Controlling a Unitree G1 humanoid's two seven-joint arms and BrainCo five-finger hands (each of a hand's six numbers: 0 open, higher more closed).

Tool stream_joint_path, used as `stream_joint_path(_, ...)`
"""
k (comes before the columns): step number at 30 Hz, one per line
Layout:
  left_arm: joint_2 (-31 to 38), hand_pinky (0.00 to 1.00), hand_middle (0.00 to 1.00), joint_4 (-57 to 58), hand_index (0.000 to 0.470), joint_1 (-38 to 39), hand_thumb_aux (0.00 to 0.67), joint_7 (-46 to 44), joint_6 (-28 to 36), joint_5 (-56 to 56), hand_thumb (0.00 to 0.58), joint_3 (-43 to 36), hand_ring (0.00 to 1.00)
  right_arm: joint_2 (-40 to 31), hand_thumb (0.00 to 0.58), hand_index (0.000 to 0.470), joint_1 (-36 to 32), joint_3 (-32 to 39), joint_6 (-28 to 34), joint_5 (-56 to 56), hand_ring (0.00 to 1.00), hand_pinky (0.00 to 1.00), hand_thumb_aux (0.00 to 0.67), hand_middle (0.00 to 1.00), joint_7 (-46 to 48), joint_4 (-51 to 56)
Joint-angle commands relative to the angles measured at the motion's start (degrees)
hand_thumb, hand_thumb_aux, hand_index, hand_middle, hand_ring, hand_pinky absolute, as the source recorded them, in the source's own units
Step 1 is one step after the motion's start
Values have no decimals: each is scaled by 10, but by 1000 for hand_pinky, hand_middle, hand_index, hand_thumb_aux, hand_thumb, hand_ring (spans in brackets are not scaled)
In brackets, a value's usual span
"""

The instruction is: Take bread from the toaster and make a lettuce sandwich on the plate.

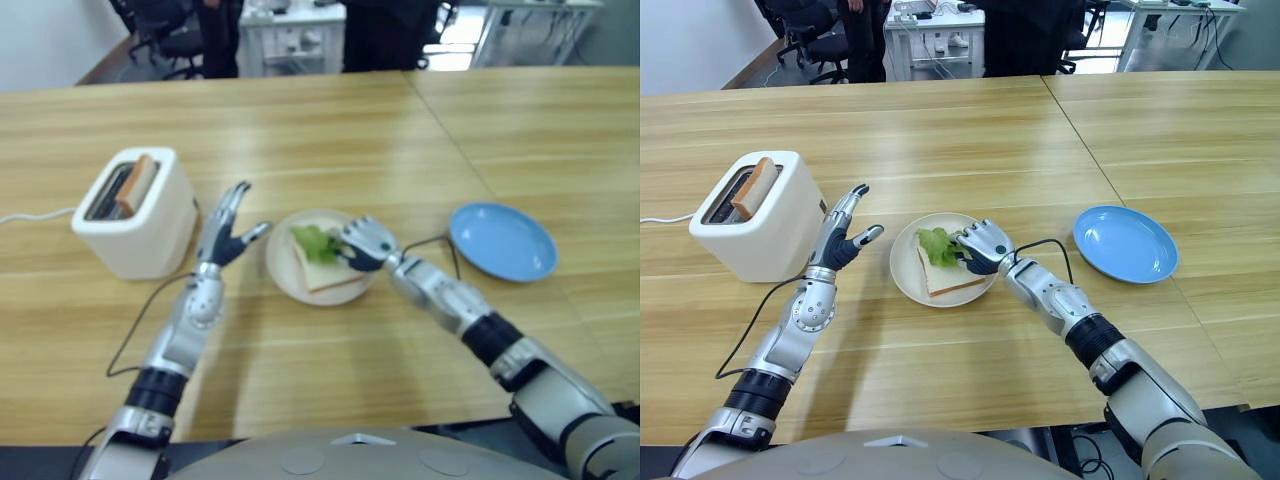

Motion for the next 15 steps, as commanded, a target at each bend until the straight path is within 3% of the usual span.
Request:
stream_joint_path(1,1,0,0,13,0,4,0,-3,1,4,0,-4,0,-9,571,404,24,-18,14,-4,855,855,589,855,34,-61)
stream_joint_path(7,2,0,0,18,0,3,0,-1,1,6,0,-6,0,-16,578,433,49,-22,24,-12,859,859,631,859,69,-92)
stream_joint_path(9,2,0,0,18,0,2,0,-1,3,8,0,-7,0,-21,568,393,55,-25,29,-16,859,859,573,859,80,-93)
stream_joint_path(10,2,0,0,19,0,2,0,-1,3,9,0,-7,0,-25,542,343,59,-27,32,-18,851,851,499,851,83,-95)
stream_joint_path(11,2,0,0,19,0,3,0,0,3,9,0,-8,0,-28,542,343,64,-31,36,-18,851,851,499,851,86,-100)
stream_joint_path(12,2,0,0,19,0,3,0,0,3,10,0,-8,0,-34,432,227,69,-35,43,-21,753,753,331,753,95,-109)
stream_joint_path(13,3,0,0,18,0,3,0,0,3,12,0,-8,0,-43,27,11,76,-41,50,-22,624,624,16,624,108,-123)
stream_joint_path(15,5,0,0,13,0,5,0,2,2,16,0,-8,0,-62,0,0,93,-61,68,-20,478,478,0,478,142,-160)
